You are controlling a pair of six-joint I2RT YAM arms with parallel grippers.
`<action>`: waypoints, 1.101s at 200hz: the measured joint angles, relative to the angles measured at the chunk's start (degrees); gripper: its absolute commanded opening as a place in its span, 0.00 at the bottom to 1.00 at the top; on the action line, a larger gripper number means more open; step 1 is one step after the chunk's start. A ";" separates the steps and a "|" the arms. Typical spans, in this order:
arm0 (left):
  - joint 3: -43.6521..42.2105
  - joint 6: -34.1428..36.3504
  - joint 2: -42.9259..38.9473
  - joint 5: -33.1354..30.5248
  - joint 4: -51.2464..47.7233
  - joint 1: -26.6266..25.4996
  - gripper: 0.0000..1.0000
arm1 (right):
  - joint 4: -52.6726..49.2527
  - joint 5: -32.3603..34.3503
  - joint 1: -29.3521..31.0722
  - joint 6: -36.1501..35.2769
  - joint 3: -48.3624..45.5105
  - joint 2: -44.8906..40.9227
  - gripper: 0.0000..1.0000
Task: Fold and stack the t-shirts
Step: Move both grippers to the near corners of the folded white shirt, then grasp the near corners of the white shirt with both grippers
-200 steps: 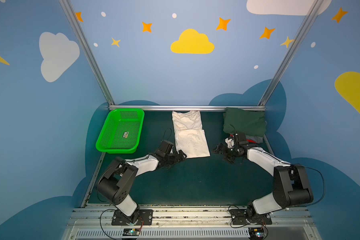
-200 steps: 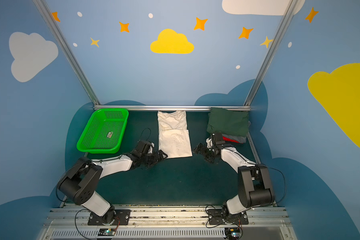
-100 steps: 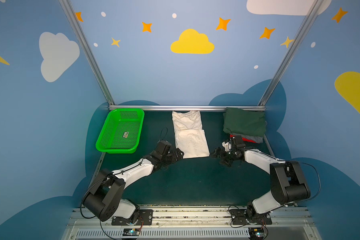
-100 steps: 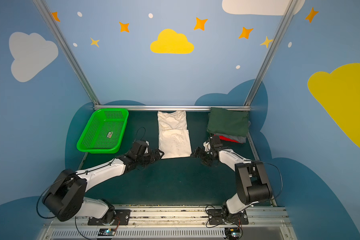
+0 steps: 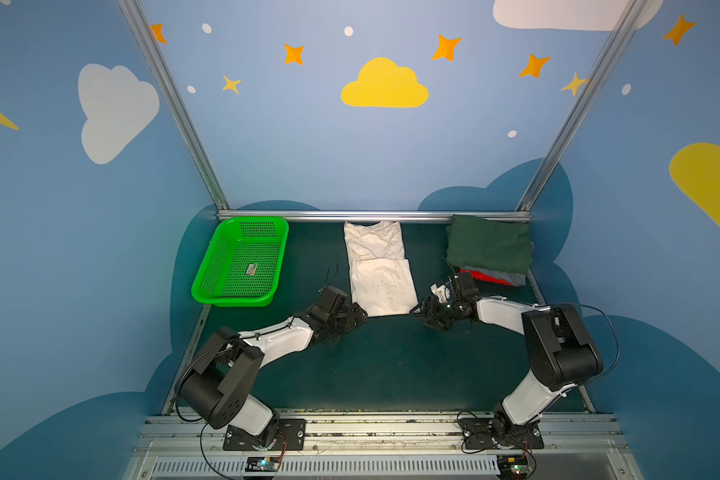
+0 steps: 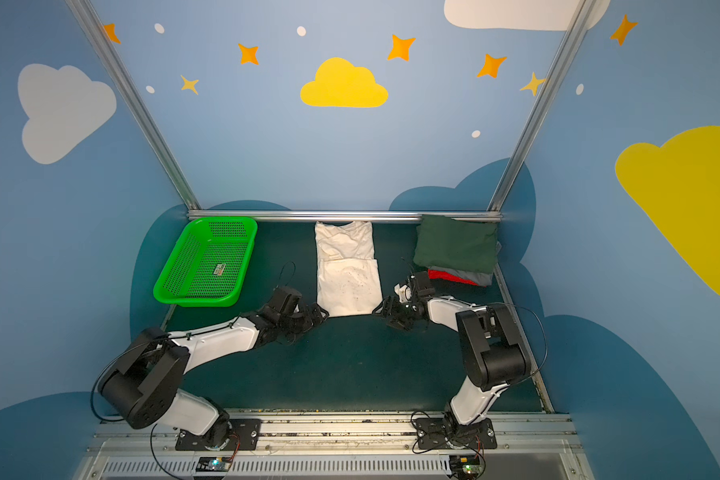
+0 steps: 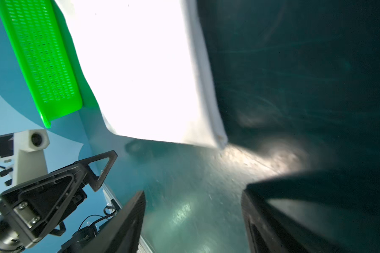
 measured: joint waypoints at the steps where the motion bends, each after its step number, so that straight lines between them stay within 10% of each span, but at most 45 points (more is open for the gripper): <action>1: 0.00 -0.04 0.00 0.00 0.07 0.00 0.92 | 0.02 -0.02 0.02 0.00 0.02 0.04 0.71; 220: 7.21 -3.10 12.63 -4.33 6.47 0.59 0.55 | -0.55 1.86 0.00 1.31 6.49 6.01 0.57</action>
